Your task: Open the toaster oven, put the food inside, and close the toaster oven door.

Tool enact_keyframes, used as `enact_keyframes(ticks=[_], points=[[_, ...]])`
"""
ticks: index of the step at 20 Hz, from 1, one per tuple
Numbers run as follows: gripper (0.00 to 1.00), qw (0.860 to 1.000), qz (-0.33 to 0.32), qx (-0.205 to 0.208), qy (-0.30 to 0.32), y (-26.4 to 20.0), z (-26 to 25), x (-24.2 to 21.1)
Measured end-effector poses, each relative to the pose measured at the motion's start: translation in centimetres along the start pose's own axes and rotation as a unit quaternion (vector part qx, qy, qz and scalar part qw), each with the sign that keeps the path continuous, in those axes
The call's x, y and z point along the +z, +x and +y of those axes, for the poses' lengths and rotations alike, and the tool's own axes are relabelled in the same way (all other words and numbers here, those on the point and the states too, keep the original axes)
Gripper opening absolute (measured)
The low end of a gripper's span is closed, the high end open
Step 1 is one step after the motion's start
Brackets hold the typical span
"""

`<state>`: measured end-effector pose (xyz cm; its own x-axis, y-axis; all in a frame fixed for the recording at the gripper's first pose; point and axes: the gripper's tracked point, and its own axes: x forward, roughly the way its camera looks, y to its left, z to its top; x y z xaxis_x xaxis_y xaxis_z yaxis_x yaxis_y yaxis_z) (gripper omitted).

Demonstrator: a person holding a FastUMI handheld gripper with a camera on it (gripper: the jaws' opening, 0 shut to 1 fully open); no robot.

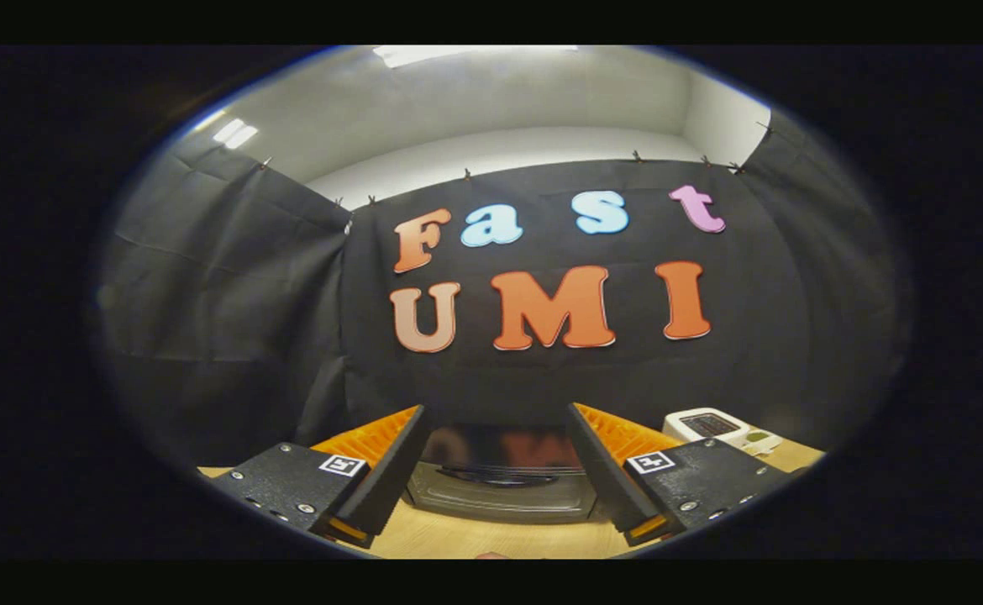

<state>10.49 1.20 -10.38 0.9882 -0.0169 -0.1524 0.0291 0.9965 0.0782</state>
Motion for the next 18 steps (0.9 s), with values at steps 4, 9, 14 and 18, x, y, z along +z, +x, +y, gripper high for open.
enact_keyframes(ticks=[4, 9, 14, 18], points=[[0.97, 0.999, 0.048, -0.008, 0.001, 3.9, -0.3, -4.3], [0.97, 0.995, 0.102, -0.010, 0.019, 7.8, -0.4, -9.9], [0.98, 0.991, 0.127, -0.018, 0.046, 9.4, -0.7, -12.3], [0.98, 0.988, 0.151, -0.035, 0.012, 9.6, -0.8, -14.5]])
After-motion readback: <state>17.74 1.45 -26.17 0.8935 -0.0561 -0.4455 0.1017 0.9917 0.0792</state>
